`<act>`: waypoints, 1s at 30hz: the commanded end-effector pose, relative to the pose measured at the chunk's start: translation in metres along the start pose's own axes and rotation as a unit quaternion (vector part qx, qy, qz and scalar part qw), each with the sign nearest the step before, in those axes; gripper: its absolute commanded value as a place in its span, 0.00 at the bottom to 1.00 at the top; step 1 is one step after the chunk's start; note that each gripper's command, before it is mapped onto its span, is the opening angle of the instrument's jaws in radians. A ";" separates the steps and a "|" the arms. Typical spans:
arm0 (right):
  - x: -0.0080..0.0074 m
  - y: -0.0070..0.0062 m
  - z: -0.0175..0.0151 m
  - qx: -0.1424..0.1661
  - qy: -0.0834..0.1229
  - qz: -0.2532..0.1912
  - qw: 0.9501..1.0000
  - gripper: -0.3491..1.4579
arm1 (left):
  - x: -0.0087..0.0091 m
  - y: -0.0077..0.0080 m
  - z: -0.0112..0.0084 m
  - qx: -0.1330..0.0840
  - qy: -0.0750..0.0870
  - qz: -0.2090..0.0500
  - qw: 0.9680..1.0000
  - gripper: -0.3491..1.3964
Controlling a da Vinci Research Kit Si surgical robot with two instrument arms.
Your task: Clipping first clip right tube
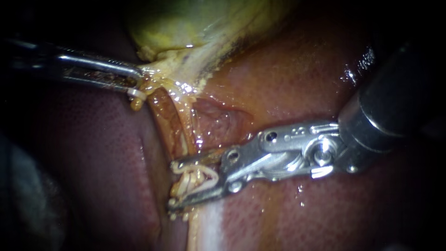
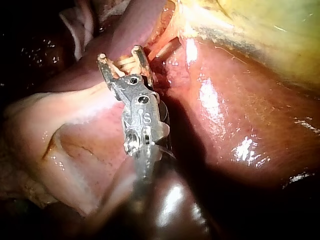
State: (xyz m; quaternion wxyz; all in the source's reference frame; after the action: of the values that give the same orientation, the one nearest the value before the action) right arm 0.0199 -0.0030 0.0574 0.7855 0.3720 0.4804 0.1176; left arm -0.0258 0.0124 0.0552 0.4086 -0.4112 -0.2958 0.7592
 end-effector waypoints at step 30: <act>-0.0007 -0.0005 -0.0069 -0.001 0.042 0.035 0.999 0.45 | -0.0001 0.0000 -0.0002 -0.001 0.000 0.000 1.000 0.00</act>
State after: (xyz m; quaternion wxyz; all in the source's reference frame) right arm 0.0135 -0.0004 0.0559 0.7603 0.3825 0.4995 0.1617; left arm -0.0256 0.0124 0.0552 0.4082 -0.4111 -0.2961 0.7594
